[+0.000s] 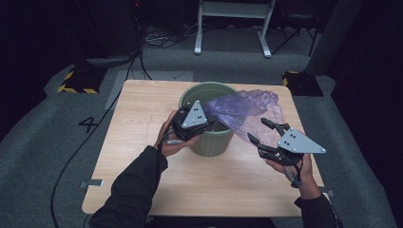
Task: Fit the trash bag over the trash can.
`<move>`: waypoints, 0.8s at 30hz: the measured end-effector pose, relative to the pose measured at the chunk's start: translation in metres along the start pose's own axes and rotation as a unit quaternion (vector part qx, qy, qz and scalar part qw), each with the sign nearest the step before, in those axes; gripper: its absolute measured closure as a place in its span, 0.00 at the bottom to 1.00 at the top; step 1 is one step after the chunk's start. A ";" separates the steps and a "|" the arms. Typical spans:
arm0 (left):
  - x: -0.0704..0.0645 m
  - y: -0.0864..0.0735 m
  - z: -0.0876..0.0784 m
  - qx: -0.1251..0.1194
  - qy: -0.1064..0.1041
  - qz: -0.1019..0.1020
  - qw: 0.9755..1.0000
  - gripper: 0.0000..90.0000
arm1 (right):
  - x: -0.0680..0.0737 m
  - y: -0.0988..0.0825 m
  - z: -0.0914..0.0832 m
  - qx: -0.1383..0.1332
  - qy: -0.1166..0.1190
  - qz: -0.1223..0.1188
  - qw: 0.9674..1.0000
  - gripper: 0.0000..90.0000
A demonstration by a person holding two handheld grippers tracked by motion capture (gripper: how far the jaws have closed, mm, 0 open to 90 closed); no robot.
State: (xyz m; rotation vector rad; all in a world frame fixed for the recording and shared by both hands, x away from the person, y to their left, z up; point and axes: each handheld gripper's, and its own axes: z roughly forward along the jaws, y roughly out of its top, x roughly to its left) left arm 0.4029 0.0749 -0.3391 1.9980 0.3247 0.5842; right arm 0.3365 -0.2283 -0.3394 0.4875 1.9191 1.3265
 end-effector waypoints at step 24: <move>0.021 -0.036 -0.035 -0.034 0.031 -0.051 0.998 0.75 | -0.008 -0.014 -0.005 0.013 0.049 0.023 0.998 0.55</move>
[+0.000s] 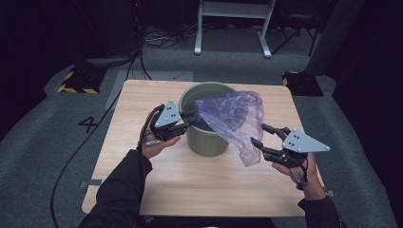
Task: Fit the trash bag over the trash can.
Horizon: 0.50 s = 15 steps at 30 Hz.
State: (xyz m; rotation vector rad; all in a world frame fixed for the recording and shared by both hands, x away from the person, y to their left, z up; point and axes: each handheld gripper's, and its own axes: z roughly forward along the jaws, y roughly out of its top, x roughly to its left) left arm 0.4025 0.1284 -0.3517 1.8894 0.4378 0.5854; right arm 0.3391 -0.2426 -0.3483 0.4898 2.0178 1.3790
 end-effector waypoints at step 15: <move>-0.043 0.023 -0.008 -0.045 -0.073 0.011 0.996 0.31 | 0.028 0.011 0.015 -0.018 0.032 -0.055 0.998 0.97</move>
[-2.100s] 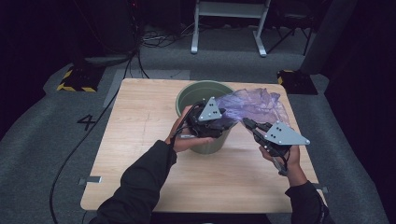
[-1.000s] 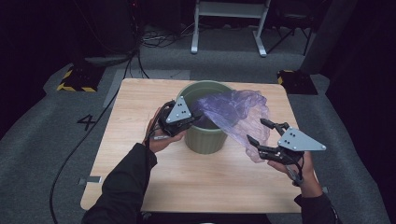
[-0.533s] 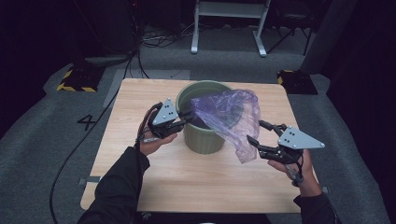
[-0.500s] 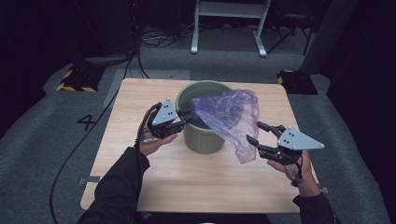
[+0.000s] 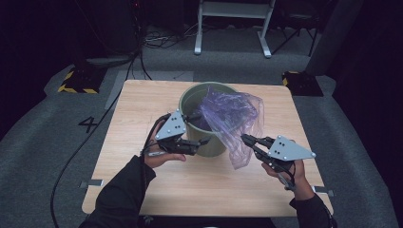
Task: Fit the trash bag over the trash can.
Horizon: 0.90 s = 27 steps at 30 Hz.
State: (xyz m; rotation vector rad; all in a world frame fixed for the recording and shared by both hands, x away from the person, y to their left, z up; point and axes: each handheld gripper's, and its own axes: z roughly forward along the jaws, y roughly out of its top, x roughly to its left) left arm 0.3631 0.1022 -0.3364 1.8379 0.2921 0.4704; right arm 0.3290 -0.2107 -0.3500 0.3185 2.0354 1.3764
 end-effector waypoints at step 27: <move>-0.041 -0.004 0.044 0.042 0.013 0.056 0.997 0.36 | 0.008 0.001 0.004 -0.020 0.043 0.023 0.999 1.00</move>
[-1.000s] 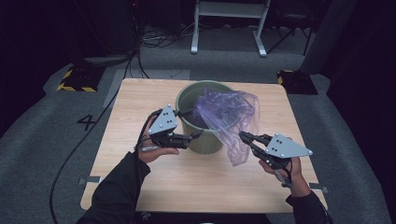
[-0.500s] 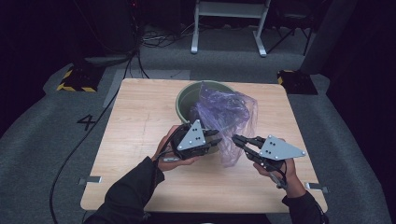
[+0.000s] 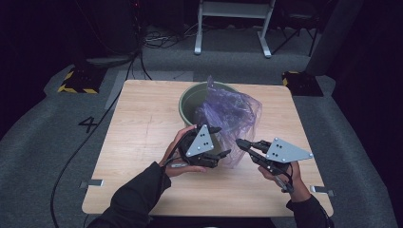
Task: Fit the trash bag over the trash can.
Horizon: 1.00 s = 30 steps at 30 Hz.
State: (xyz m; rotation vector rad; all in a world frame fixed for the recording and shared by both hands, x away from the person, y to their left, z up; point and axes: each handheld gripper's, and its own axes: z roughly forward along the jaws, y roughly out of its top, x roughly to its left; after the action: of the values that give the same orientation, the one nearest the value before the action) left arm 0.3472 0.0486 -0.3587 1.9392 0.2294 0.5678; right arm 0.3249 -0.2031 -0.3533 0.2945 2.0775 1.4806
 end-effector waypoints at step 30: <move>0.012 -0.037 -0.029 -0.019 0.018 -0.033 0.999 0.99 | -0.037 -0.015 -0.010 0.000 -0.152 0.056 0.987 0.37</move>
State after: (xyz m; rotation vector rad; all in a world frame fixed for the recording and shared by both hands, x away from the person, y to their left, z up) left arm 0.3467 0.0927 -0.3785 1.8779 0.3029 0.5596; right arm 0.3515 -0.2347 -0.3526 0.6068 1.8412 1.3997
